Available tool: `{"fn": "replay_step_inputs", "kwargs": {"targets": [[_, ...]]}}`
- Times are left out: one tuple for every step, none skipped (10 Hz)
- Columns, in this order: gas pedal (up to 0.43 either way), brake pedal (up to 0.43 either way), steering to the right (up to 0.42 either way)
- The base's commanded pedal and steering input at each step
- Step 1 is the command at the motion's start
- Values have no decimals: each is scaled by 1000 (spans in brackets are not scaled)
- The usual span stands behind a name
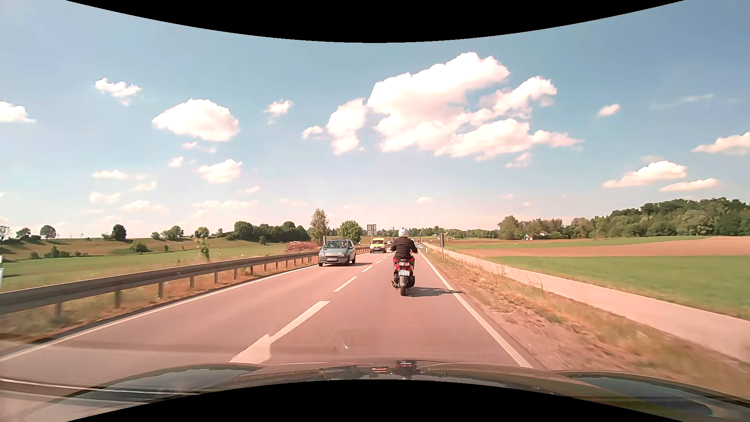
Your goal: Follow the waypoints while adhering to traffic rules and regulations
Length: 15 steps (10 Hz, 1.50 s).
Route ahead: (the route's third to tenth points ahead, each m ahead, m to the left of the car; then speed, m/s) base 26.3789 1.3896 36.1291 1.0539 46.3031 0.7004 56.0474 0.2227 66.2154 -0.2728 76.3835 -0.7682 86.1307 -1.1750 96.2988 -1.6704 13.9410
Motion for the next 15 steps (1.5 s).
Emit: {"fn": "replay_step_inputs", "kwargs": {"targets": [[228,6,9],[228,12,9],[220,6,8],[220,12,8],[228,12,8],[228,12,8],[228,12,8],[228,6,8],[228,12,8],[228,6,9],[228,12,10],[228,12,10],[228,12,10],[228,12,10],[228,12,10]]}}
